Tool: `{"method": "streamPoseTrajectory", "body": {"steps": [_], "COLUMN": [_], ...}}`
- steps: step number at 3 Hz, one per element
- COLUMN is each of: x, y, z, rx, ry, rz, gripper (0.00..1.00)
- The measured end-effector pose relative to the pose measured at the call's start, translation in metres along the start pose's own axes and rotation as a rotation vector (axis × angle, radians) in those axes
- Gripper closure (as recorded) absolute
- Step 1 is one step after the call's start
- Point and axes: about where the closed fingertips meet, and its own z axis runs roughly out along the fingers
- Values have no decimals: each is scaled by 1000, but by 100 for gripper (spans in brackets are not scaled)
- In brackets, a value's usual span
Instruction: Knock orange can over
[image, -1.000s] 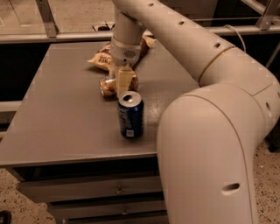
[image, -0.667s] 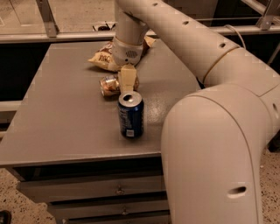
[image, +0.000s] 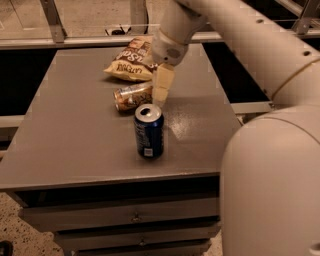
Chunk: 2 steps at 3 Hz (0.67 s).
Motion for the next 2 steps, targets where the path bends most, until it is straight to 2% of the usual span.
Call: {"method": "streamPoseTrajectory", "body": {"steps": [1,2], "x": [36,74], "y": [-8,-5], "z": [-61,-110], "rx": [196,355], "ry": [-153,-276], "rz": [148,259], "gripper": [0,0]}}
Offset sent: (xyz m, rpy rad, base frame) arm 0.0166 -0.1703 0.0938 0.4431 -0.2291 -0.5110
